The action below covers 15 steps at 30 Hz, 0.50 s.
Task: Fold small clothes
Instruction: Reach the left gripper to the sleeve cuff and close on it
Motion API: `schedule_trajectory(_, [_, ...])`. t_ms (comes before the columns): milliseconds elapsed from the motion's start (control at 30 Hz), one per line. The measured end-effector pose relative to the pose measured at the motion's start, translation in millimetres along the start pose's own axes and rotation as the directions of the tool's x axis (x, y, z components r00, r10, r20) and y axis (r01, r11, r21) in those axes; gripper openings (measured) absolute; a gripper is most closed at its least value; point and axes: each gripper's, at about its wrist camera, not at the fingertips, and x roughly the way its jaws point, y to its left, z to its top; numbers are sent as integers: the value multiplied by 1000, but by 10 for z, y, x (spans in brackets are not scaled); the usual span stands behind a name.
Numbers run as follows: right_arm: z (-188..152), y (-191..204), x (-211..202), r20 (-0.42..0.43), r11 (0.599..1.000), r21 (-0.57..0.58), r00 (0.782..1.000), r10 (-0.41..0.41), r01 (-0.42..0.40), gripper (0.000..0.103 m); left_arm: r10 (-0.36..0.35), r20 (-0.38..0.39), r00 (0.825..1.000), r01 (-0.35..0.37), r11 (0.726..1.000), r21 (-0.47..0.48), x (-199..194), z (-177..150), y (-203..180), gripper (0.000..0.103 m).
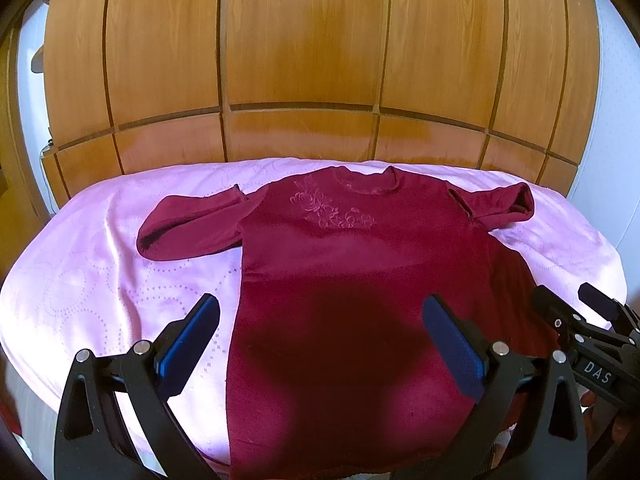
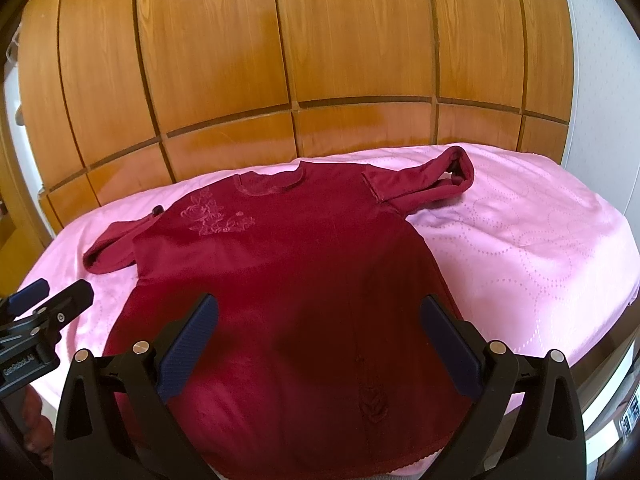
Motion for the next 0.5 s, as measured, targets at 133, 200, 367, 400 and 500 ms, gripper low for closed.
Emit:
schedule_trajectory(133, [-2, -1, 52, -16, 1000, -4, 1000, -4, 4, 100, -10, -21, 1000, 10, 1000, -1, 57, 8, 11, 101])
schedule_trajectory(200, [-22, -7, 81, -34, 1000, -5, 999, -6, 6, 100, -18, -38, 999, 17, 1000, -6, 107, 8, 16, 101])
schedule_trajectory(367, [-54, -44, 288, -119, 1000, -15, 993, -15, 13, 100, -99, -162, 982, 89, 994, -64, 415, -28, 133, 101])
schedule_trajectory(400, [-72, -59, 317, -130, 1000, -10, 991, -15, 14, 100, -106, -188, 976, 91, 992, -87, 488, -45, 178, 101])
schedule_trajectory(500, [-99, -98, 403, -150, 1000, -5, 989, -10, 10, 100, -73, -233, 970, 47, 992, -117, 688, -91, 271, 101])
